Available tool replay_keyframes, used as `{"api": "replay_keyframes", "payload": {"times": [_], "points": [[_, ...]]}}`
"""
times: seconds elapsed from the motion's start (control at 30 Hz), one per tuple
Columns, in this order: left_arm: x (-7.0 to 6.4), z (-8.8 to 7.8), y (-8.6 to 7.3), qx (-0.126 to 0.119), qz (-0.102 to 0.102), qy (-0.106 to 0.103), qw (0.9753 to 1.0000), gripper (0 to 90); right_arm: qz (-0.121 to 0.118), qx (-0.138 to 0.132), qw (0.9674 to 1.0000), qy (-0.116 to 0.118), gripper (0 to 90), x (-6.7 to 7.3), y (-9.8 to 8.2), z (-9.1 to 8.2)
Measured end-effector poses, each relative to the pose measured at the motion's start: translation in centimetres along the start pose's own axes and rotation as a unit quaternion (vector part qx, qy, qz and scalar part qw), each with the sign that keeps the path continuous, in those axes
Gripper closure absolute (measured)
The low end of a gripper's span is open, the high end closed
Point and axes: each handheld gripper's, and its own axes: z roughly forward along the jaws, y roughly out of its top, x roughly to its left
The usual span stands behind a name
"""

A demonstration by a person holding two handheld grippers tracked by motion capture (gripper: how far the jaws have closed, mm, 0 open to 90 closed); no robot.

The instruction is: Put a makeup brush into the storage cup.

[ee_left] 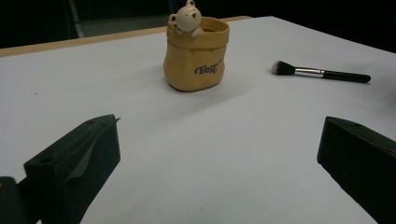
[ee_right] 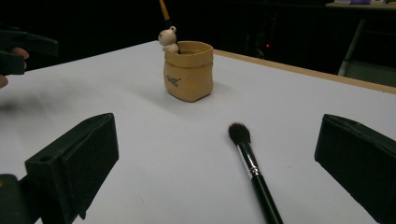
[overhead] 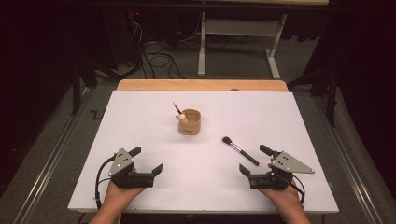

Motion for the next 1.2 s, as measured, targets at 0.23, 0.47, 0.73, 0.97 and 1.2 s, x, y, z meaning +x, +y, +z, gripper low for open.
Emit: {"api": "replay_keyframes", "payload": {"times": [0.23,0.47,0.73,0.97,1.2], "points": [[0.4,-0.4,0.0,-0.008,-0.002,0.009,0.9999,0.2,0.004,-0.004,0.9999,-0.011,0.4,-0.5,0.0,-0.6],[0.9,-0.5,-0.1,-0.009,-0.010,0.012,0.9998,0.2,0.011,-0.002,0.9994,-0.033,0.4,-1.7,-0.2,-1.3],[1.2,-0.5,-0.1,-0.010,-0.011,0.011,0.9998,0.2,0.008,0.019,0.9981,-0.058,0.4,-2.6,-0.5,-1.4],[1.0,-0.6,-0.1,-0.008,-0.005,0.012,0.9999,0.7,0.006,0.055,0.9958,-0.073,0.6,-2.6,-0.6,-1.2],[0.8,-0.5,-0.1,-0.009,-0.003,0.005,0.9999,1.7,0.009,0.092,0.9920,-0.086,1.1,-2.9,-0.8,-1.5]]}}
